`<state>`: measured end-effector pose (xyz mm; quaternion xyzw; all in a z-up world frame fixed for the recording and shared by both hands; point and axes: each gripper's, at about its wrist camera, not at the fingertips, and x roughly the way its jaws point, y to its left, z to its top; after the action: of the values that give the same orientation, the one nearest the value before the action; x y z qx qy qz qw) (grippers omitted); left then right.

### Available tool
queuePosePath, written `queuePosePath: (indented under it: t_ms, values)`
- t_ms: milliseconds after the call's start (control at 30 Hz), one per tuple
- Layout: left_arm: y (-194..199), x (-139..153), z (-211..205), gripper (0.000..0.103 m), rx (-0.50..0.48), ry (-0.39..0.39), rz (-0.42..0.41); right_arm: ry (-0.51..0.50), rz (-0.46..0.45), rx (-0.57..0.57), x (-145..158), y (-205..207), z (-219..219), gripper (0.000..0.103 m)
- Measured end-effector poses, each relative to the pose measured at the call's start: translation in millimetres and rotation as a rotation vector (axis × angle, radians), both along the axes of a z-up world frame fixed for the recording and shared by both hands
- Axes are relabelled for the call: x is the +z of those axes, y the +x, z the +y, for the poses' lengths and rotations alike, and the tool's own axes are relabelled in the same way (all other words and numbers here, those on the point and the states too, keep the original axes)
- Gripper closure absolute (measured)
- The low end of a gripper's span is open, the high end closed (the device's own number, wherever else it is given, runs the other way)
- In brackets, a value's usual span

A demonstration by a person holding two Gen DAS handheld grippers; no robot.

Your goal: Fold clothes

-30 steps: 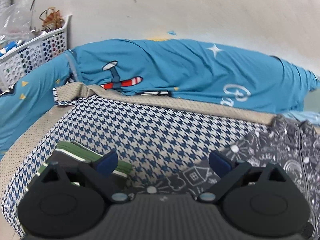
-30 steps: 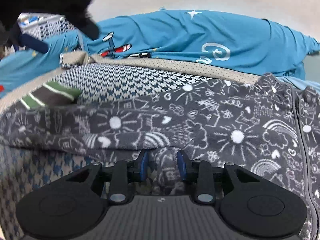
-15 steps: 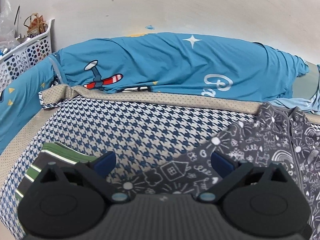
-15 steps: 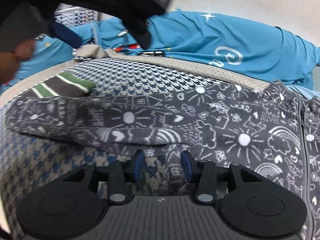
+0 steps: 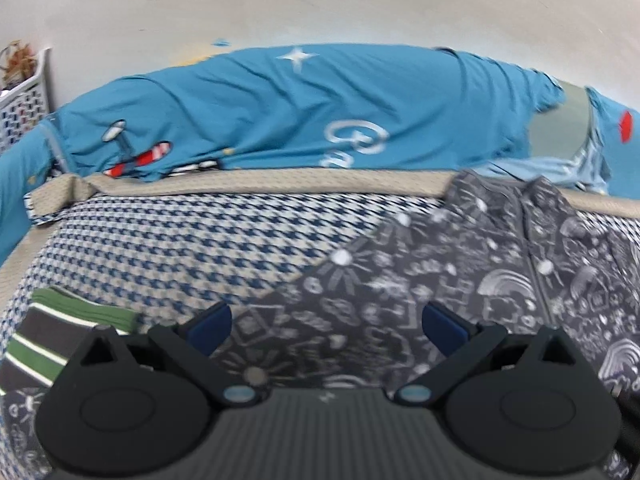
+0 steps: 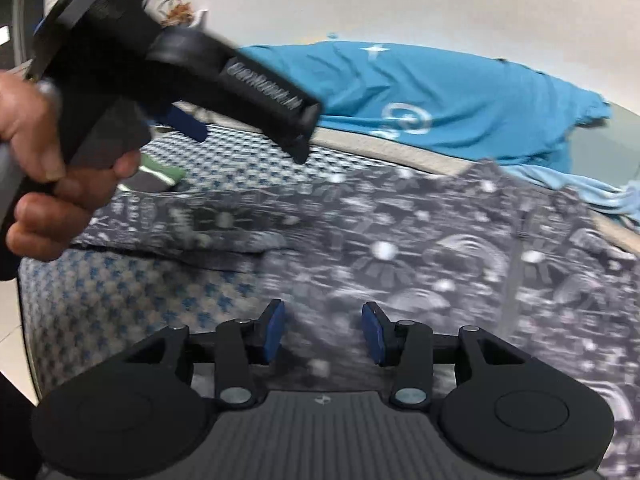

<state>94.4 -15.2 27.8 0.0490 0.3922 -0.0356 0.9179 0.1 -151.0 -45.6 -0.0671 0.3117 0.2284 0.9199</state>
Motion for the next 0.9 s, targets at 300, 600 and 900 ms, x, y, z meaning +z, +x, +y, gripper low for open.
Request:
queuePosePath:
  t_ms: [300,600,900]
  values:
    - [-4,-25,-52,0.002,-0.109,0.056,0.043,0.021,-0.006,-0.154,0,19,-67,0.061]
    - [-8,-44,-80,0.000,-0.164,0.102,0.078,0.003,-0.059,-0.213,0,39,-95,0.060]
    - [-9,-60,-90,0.000,-0.185,0.117,0.125,0.012,-0.091,-0.318,-7,77,-128,0.060]
